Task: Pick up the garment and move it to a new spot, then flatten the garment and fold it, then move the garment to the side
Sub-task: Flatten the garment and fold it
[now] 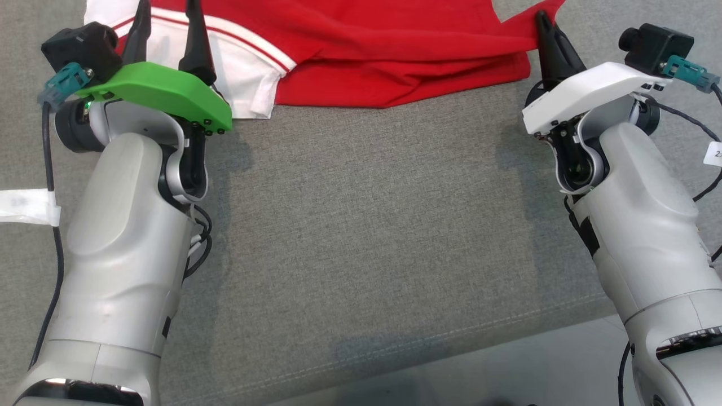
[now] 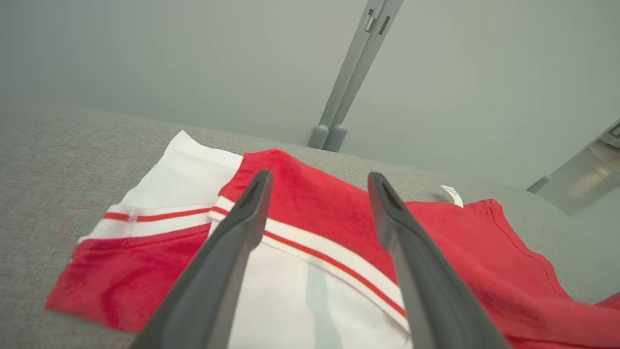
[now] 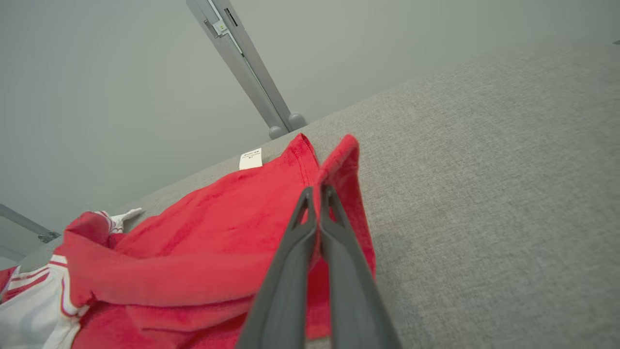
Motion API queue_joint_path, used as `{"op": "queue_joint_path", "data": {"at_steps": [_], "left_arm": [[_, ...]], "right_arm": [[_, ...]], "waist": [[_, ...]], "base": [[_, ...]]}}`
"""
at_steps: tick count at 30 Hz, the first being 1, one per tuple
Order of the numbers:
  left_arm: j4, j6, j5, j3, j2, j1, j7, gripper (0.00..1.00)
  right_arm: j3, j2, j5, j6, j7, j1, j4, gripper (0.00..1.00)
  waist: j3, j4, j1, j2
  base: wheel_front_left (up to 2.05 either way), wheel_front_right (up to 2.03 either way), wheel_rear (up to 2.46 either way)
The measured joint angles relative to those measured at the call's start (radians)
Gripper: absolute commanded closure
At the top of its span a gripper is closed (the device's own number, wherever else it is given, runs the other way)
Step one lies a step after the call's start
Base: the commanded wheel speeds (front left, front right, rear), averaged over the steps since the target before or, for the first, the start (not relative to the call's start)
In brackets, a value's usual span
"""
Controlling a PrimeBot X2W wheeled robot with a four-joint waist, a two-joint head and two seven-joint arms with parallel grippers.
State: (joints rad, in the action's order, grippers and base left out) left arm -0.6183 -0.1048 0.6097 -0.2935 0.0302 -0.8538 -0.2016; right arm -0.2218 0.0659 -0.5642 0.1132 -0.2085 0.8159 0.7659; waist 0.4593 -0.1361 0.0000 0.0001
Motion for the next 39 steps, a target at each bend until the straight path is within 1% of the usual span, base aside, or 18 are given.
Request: {"op": "queue_joint_path", "data": {"at_steps": [7,11,17,19,22,28,32,37,39], "left_arm": [[-0.023,0.052,0.027,-0.011,-0.004,0.004,-0.019,0.0],[-0.066,0.052,0.034,-0.015,-0.004,0.05,-0.017,0.0],[-0.131,0.053,0.041,-0.026,0.002,0.123,0.026,0.0],[-0.133,0.057,0.045,-0.026,0.003,0.123,0.026,0.0],[-0.134,0.076,0.061,-0.021,0.002,0.123,0.029,0.0],[-0.129,0.11,0.054,-0.033,0.005,0.118,0.023,0.0],[-0.136,0.123,0.055,-0.035,0.009,0.11,0.023,0.0],[-0.153,0.133,0.055,-0.03,0.028,0.093,0.015,0.0],[-0.155,0.151,0.055,-0.031,0.027,0.091,0.015,0.0]], "right_arm": [[0.011,0.014,0.0,0.001,-0.027,0.0,0.025,1.0],[0.013,0.018,0.0,0.001,-0.03,0.0,0.033,1.0],[0.005,0.012,0.0,0.006,-0.037,0.0,0.047,1.0],[0.004,0.012,0.0,0.009,-0.037,0.0,0.052,1.0],[0.001,0.012,0.0,0.01,-0.037,0.0,0.059,1.0],[-0.006,0.011,0.0,0.01,-0.038,0.0,0.065,1.0],[-0.007,0.011,0.0,0.01,-0.039,0.0,0.068,1.0],[-0.01,0.008,-0.007,0.01,-0.039,0.0,0.07,1.0],[-0.01,0.007,-0.007,0.01,-0.039,0.0,0.07,1.0]], "waist": [[-0.001,0.032,0.0,0.0],[-0.012,0.055,0.0,0.0],[-0.028,0.076,0.0,0.0],[-0.031,0.078,0.0,0.0],[-0.031,0.078,0.0,0.0],[-0.029,0.074,0.0,0.0],[-0.026,0.072,-0.0001,0.0],[-0.02,0.068,-0.0001,0.0],[-0.017,0.067,-0.0001,0.0]], "base": [[0.0,0.0,0.0],[0.0,0.0,0.0],[0.0,0.0,0.0],[0.0,0.0,0.0],[0.0,0.0,0.0],[0.0,0.0,0.0],[0.0,0.0,0.0],[0.0,0.0,0.0],[0.0,0.0,0.0]]}}
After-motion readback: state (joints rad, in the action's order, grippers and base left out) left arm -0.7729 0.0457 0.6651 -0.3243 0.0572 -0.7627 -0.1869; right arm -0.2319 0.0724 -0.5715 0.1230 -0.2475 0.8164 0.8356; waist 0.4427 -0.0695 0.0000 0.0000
